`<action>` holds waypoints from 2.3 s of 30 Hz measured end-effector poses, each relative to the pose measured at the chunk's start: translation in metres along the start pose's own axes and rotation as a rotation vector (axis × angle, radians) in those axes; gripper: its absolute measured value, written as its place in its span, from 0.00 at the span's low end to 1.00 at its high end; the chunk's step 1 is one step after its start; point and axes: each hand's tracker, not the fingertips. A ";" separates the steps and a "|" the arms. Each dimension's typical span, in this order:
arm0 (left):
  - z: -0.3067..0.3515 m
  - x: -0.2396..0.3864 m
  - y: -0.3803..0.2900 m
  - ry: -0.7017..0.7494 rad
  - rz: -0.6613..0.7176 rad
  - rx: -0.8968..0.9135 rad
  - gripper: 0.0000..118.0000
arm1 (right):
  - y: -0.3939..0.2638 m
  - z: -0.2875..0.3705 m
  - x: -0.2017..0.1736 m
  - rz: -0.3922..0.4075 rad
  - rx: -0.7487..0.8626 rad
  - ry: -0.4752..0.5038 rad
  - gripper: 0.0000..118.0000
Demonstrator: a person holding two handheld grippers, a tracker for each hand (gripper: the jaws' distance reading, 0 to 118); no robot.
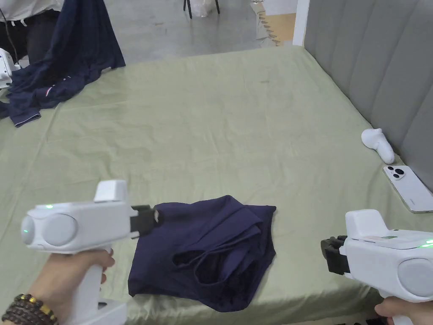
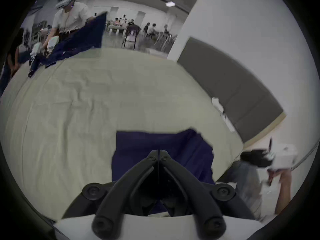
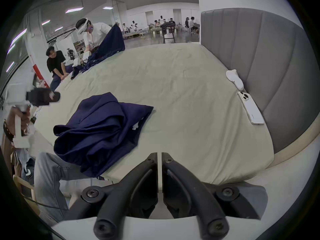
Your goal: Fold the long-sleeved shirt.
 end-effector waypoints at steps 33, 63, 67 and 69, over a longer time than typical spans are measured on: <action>0.020 -0.025 -0.021 -0.192 0.244 0.141 0.04 | 0.051 -0.132 -0.068 -0.110 -0.168 0.362 0.02; -0.083 -0.068 -0.022 -0.240 0.370 -0.035 0.27 | 0.040 -0.156 -0.064 -0.146 -0.252 0.324 0.02; -0.066 -0.073 -0.015 -0.233 0.380 -0.008 0.25 | 0.067 -0.128 -0.096 -0.020 -0.103 0.234 0.02; -0.057 -0.078 -0.013 -0.238 0.373 0.002 0.25 | 0.088 -0.114 -0.116 0.017 -0.016 0.230 0.02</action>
